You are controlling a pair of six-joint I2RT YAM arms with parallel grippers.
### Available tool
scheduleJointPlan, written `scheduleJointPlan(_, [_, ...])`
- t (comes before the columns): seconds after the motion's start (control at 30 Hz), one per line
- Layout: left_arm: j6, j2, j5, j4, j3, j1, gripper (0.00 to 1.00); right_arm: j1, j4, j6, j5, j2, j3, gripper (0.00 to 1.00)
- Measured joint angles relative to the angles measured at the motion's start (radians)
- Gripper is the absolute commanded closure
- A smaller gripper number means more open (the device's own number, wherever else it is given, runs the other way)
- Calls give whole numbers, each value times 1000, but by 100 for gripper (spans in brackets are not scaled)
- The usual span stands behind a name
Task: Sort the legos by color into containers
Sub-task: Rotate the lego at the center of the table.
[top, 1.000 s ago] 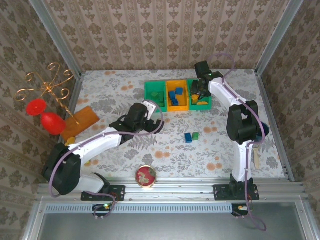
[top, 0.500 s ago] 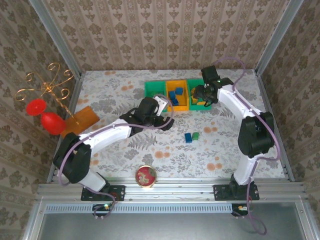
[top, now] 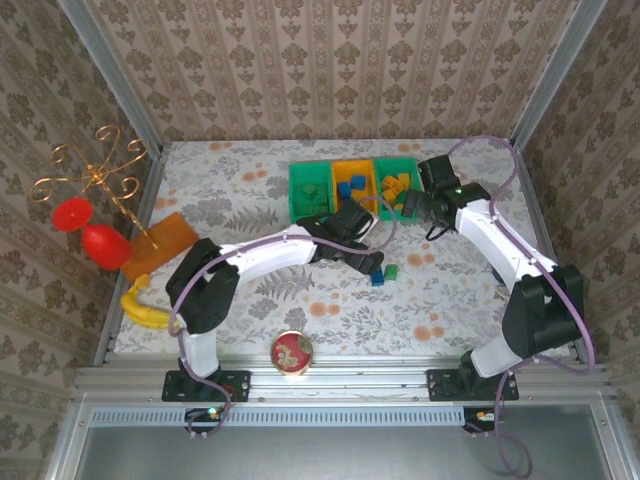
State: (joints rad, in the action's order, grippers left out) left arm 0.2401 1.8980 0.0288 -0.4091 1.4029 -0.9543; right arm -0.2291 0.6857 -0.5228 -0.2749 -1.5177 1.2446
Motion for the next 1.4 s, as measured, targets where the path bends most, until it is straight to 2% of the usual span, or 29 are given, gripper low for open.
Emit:
scheduleJointPlan(0.33, [-1,142,-7,-91,123,-50,0,4,6,-13,-37,65,-41,0])
scheduleJointPlan(1.03, [-60,285,10,-186,241,-101,0,6,2,-35,-34,77,-72,0])
scheduleJointPlan(1.27, [-45,285,57,-209,248,-97,10,6,-6,-39,-26,85,-75,0])
scheduleJointPlan(1.4, [-11,280,71,-207,238,-85,20,6,-9,-47,-16,85,-75,0])
